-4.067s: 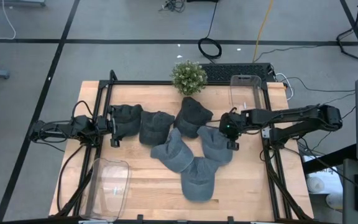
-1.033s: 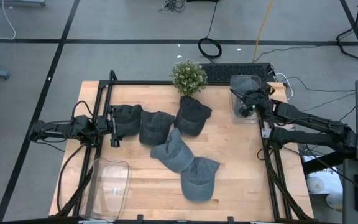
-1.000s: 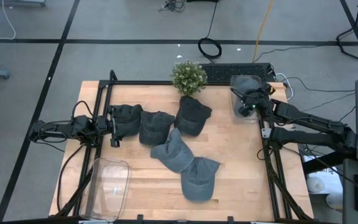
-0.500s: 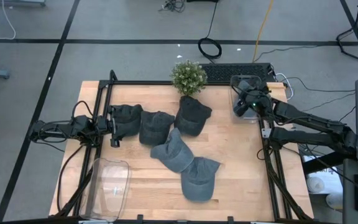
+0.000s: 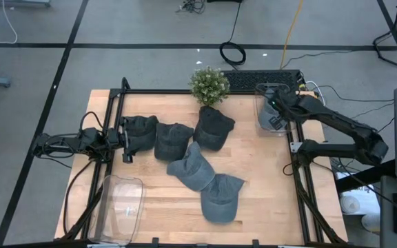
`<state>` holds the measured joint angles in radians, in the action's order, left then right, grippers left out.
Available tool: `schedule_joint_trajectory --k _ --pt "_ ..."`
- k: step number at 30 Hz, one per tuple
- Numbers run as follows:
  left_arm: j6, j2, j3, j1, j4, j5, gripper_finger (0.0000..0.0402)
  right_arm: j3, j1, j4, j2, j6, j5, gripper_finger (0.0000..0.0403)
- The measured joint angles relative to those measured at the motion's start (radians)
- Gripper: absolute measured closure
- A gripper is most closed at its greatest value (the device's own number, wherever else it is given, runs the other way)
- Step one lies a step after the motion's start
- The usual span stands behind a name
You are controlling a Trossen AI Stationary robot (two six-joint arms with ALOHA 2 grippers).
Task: Pick & Place hat
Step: Put the top right gray cap into the top transparent bin
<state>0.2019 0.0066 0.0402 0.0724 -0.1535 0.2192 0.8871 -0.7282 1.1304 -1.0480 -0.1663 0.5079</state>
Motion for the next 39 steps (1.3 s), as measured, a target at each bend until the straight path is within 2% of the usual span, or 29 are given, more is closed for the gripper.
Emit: schedule_joint_trajectory --k 5,11,14,18,21,29,34,36,39 --pt "0.000 0.000 0.000 0.000 0.000 0.000 0.0108 -0.008 -0.065 -0.055 -0.096 0.047 0.027 0.0402" --pt "0.000 0.000 0.000 0.000 0.000 0.000 0.0108 -0.008 -0.078 -0.178 -0.190 0.099 0.122 0.0403" --pt "0.000 0.000 0.000 0.000 0.000 0.000 0.0108 -0.010 -0.076 -0.234 -0.226 0.133 0.109 0.0403" --pt "0.000 0.000 0.000 0.000 0.000 0.000 0.0108 -0.011 -0.076 -0.342 -0.255 0.172 -0.016 0.0403" --pt "0.000 0.000 0.000 0.000 0.000 0.000 0.0108 -0.011 -0.063 -0.422 -0.254 0.185 -0.067 0.0403" --pt "0.000 0.000 0.000 0.000 0.000 0.000 0.0108 -0.011 0.001 -0.411 -0.165 0.139 -0.022 0.0403" --pt "0.000 0.000 0.000 0.000 0.000 0.000 0.0108 -0.011 0.072 -0.426 -0.076 0.090 -0.123 0.0403" --pt "0.000 0.000 0.000 0.000 0.000 0.000 0.0108 -0.011 0.086 -0.427 -0.072 0.074 -0.166 0.0403" --pt "0.000 0.000 0.000 0.000 0.000 0.000 0.0108 -0.030 0.098 -0.453 -0.101 0.073 -0.161 0.0403"
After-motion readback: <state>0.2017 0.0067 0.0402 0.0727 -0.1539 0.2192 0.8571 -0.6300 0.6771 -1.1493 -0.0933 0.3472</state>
